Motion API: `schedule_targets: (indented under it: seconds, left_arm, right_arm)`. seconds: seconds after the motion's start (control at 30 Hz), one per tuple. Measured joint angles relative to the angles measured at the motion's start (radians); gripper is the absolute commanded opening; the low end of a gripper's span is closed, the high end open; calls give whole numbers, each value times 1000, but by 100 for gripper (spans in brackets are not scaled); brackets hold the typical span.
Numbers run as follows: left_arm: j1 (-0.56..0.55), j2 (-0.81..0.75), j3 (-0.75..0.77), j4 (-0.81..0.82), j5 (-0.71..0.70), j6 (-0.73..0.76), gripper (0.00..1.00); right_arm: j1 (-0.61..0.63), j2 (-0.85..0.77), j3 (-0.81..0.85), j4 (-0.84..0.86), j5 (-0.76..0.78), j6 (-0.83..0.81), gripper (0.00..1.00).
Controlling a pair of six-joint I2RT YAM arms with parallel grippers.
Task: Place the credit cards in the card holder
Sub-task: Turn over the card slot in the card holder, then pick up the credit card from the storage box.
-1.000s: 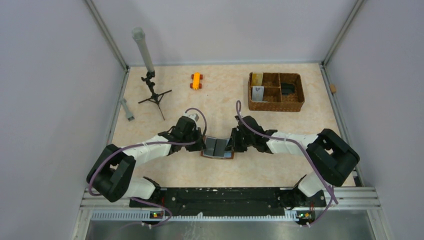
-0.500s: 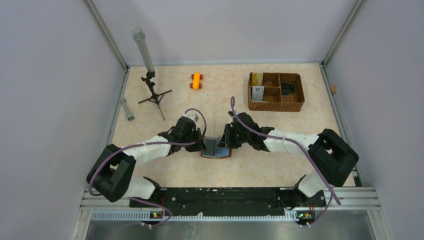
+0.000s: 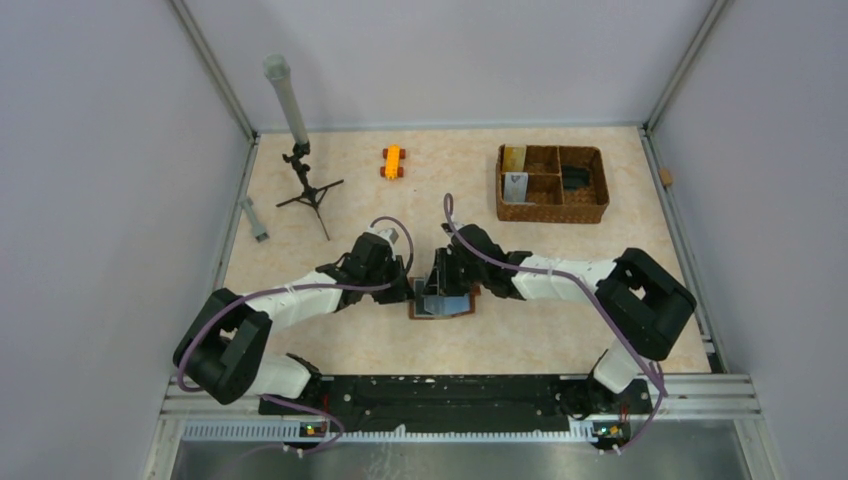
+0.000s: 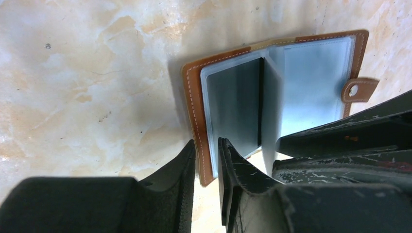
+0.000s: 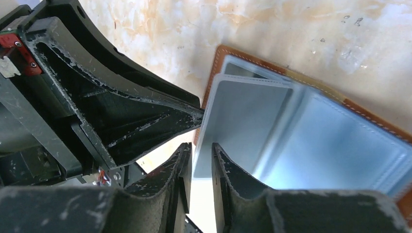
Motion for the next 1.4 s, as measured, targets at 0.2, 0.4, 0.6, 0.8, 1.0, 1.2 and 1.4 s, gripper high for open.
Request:
schedule_targets:
  seconds: [0.2, 0.4, 0.6, 0.8, 1.0, 1.2, 1.4]
  left_arm:
    - [0, -2, 0, -2, -10, 2, 42]
    - [7, -77, -3, -39, -53, 15, 65]
    - [60, -194, -3, -92, -74, 36, 98]
    - [190, -256, 38, -173, -43, 82, 99]
    - [331, -258, 193, -306, -6, 186, 99]
    - [405, -259, 324, -397, 27, 269, 99]
    - [425, -284, 431, -499, -72, 381, 99]
  right_arm:
    - [6, 10, 14, -14, 3, -15, 37]
    - [6, -6, 50, -77, 38, -42, 50]
    - [-16, -113, 163, -273, 173, -150, 66]
    - [-164, -192, 312, -439, 361, -325, 73]
    - [-332, -159, 426, -542, 531, -507, 76]
    - [-459, -40, 480, -523, 573, -718, 77]
    - [-546, 87, 490, -445, 509, -939, 77]
